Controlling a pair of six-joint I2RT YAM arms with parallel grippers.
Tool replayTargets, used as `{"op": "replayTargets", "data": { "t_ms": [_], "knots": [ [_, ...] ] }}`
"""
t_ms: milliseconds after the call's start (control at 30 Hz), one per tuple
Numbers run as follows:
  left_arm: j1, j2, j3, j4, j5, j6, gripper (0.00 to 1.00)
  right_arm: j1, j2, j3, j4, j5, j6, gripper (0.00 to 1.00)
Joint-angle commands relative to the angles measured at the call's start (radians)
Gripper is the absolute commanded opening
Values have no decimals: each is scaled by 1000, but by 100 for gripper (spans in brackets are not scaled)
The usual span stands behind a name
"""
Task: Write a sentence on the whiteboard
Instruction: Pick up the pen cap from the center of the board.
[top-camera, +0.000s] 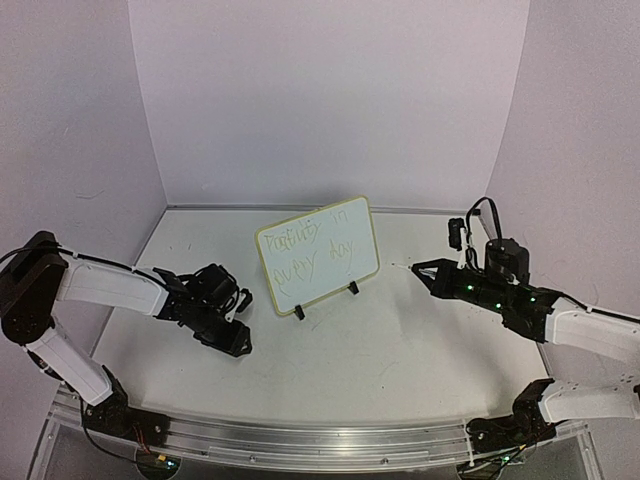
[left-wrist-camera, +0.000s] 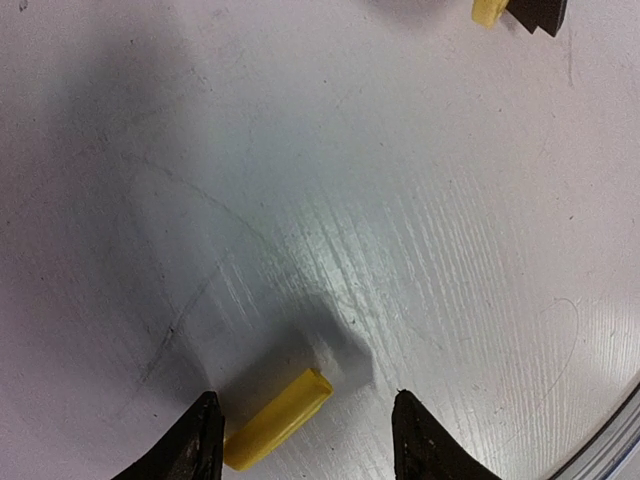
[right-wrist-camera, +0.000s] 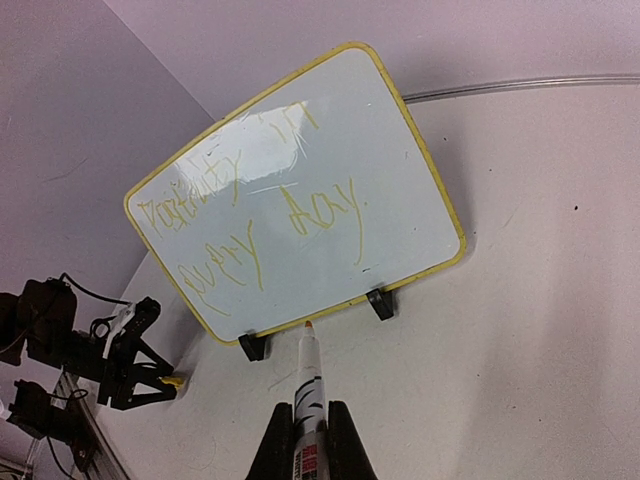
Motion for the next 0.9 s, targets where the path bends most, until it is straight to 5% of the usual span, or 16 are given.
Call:
{"op": "replayTargets", "data": {
  "t_ms": [0, 233, 867],
  "knots": [
    [0, -3, 6, -40, 52, -10, 55, 2, 2, 11, 18, 12, -4, 0],
    [-5, -53, -25, -75, 61, -30, 52, 1, 9, 10, 20, 15, -5, 0],
    [-14, 8, 8, -121, 36, -27, 14, 1, -3, 5, 16, 18, 1, 0]
  ]
}}
